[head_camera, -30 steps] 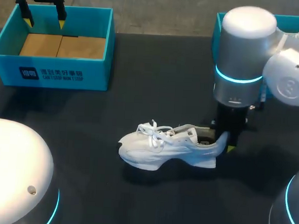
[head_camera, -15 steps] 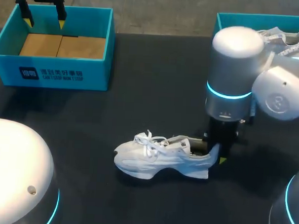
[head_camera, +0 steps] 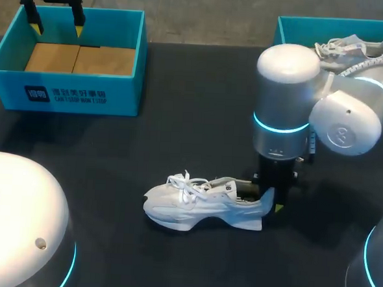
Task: Take the shoe out of the shoebox, open the shoe tongue, remove and reinsert the insole, then place the shoe into the shoebox
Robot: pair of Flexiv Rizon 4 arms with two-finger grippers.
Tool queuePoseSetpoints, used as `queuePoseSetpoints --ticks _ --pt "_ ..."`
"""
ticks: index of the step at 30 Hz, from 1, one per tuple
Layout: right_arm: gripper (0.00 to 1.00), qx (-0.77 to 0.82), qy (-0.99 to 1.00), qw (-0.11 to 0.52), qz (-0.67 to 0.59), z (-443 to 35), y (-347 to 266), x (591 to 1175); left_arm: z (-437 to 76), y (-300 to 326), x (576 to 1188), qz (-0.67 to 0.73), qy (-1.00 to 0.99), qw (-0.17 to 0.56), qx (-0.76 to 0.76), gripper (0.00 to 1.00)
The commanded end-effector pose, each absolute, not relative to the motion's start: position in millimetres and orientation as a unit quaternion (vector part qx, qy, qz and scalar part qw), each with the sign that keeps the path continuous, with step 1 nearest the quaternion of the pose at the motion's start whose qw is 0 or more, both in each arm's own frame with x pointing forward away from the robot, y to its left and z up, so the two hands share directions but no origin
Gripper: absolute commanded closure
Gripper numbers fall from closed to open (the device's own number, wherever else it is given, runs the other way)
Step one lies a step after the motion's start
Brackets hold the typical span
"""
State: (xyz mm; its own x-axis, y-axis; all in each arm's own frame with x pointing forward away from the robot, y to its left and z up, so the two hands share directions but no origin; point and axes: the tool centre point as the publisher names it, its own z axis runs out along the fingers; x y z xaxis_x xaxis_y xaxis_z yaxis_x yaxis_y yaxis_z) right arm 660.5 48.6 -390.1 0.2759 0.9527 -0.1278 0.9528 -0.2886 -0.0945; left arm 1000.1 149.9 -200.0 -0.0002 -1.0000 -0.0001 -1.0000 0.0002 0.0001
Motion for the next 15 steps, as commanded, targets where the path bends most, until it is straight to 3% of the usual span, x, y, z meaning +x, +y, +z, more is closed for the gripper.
queuePoseSetpoints --ticks 1,15 --pt "1.00 0.797 0.599 0.005 -0.080 -390.8 53.3 662.8 -200.0 149.9 1000.0 0.000 0.707 0.000 -0.707 0.00" --pt "1.00 0.800 0.594 0.015 -0.084 -385.7 53.2 663.5 -200.0 149.9 1000.0 0.000 0.707 0.000 -0.707 0.00"
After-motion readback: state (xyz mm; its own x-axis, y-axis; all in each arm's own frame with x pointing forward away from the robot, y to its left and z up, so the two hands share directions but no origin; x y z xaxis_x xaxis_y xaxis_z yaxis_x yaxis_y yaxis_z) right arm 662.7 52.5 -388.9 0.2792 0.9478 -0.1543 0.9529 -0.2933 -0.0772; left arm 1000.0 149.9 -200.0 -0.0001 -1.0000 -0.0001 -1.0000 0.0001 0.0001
